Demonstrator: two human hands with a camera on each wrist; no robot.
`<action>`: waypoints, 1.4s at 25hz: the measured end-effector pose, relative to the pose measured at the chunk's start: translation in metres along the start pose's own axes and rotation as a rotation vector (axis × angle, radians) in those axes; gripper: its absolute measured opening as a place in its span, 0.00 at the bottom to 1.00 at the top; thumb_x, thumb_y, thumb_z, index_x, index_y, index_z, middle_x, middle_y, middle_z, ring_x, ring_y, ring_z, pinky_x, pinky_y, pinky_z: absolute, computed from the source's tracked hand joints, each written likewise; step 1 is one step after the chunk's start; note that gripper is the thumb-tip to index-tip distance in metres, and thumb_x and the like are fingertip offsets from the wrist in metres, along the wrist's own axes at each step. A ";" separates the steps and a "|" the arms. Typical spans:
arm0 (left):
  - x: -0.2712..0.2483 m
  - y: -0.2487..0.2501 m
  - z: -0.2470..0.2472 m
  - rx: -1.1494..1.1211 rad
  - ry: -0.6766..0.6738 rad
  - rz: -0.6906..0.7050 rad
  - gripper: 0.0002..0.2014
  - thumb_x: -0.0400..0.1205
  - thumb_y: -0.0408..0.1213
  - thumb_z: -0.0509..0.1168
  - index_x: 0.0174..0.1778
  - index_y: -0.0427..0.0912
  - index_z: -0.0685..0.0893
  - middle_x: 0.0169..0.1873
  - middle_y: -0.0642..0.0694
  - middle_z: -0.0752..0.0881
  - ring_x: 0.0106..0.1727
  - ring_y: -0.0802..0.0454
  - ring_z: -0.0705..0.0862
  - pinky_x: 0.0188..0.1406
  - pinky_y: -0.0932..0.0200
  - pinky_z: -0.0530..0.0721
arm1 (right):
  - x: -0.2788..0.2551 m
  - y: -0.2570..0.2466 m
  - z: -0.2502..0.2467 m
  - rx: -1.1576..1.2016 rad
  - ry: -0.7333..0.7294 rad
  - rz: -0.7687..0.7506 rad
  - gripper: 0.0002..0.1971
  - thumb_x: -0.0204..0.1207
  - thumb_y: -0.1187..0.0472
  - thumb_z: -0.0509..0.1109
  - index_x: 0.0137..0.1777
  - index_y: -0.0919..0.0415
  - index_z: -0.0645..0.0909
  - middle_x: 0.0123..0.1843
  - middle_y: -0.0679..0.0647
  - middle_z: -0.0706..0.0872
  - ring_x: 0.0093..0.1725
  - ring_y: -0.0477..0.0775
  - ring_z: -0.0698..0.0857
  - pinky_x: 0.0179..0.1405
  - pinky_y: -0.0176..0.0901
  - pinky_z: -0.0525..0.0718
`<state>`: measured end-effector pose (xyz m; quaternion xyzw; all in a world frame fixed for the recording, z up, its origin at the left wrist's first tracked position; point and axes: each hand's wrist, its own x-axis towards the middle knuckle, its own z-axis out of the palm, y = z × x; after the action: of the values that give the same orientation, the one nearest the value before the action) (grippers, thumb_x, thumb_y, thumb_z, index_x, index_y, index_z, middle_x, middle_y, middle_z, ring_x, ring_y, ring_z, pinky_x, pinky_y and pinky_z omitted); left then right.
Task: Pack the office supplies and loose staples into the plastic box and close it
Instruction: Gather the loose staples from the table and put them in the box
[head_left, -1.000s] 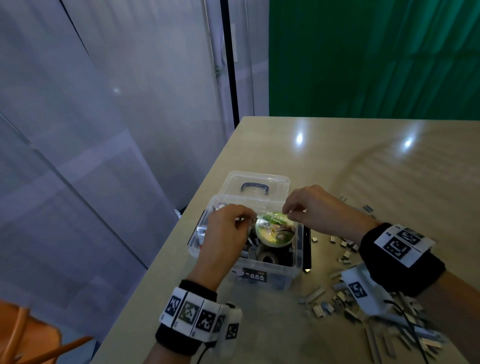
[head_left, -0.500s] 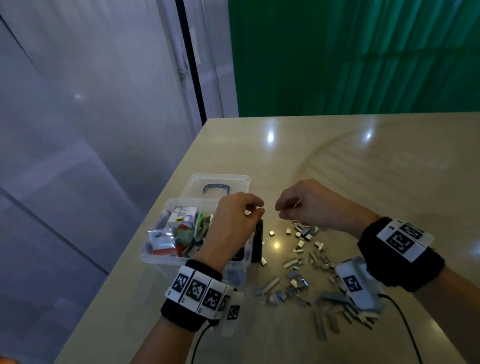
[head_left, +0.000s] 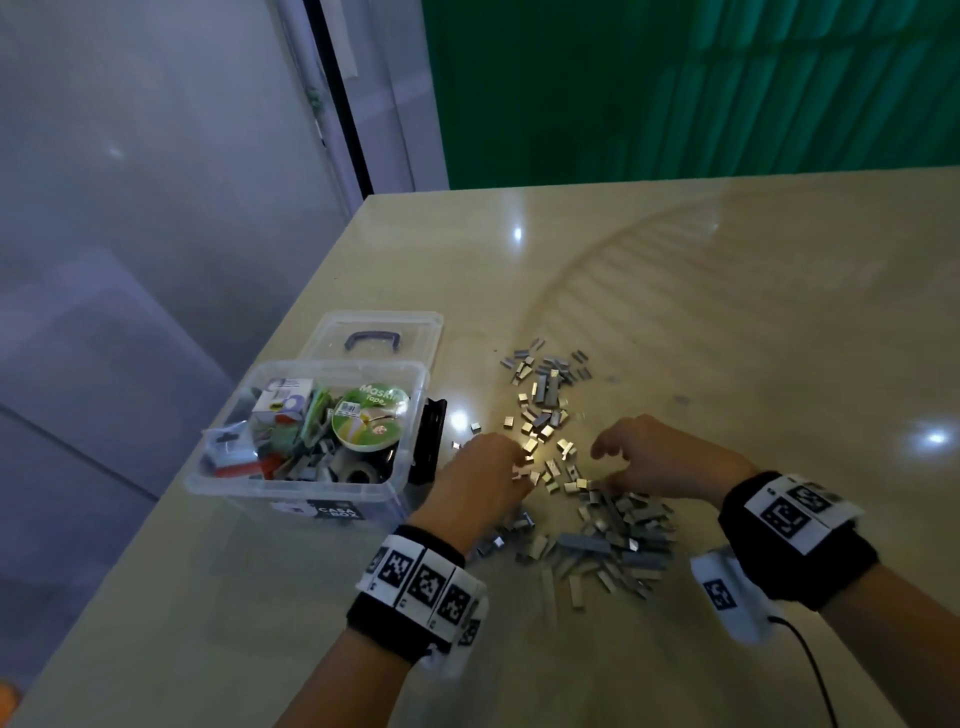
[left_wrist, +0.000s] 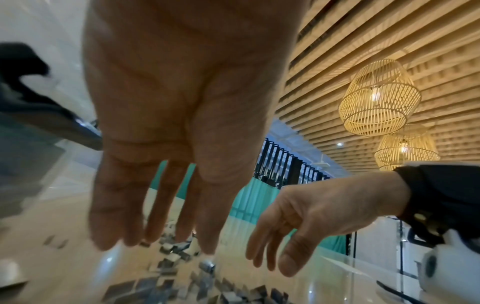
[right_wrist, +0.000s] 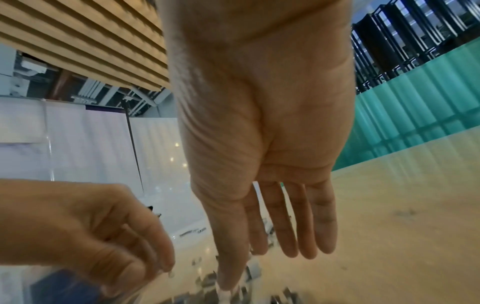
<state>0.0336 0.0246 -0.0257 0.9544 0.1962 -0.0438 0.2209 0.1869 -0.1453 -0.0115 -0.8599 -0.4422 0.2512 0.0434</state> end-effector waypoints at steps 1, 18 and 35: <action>-0.001 -0.004 0.006 0.059 -0.056 -0.036 0.17 0.79 0.45 0.71 0.62 0.42 0.86 0.58 0.41 0.84 0.60 0.43 0.82 0.58 0.52 0.81 | 0.000 0.006 0.006 0.007 -0.019 0.019 0.26 0.78 0.48 0.76 0.75 0.52 0.77 0.70 0.53 0.78 0.66 0.54 0.80 0.59 0.41 0.77; 0.006 0.001 0.050 -0.198 0.107 -0.202 0.08 0.83 0.30 0.68 0.55 0.43 0.90 0.52 0.46 0.88 0.49 0.53 0.88 0.55 0.55 0.88 | 0.014 0.011 0.041 0.197 0.184 -0.034 0.06 0.78 0.63 0.74 0.49 0.55 0.91 0.50 0.54 0.88 0.46 0.50 0.86 0.48 0.44 0.87; -0.015 0.019 -0.033 -0.308 0.447 0.061 0.10 0.83 0.34 0.68 0.57 0.46 0.90 0.47 0.48 0.90 0.40 0.53 0.89 0.44 0.58 0.87 | 0.010 -0.068 -0.016 0.339 0.409 -0.227 0.03 0.78 0.62 0.77 0.47 0.58 0.93 0.38 0.50 0.91 0.36 0.43 0.87 0.41 0.43 0.87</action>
<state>0.0272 0.0178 0.0147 0.9009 0.2158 0.2051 0.3159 0.1492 -0.0940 0.0182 -0.8181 -0.4696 0.1364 0.3027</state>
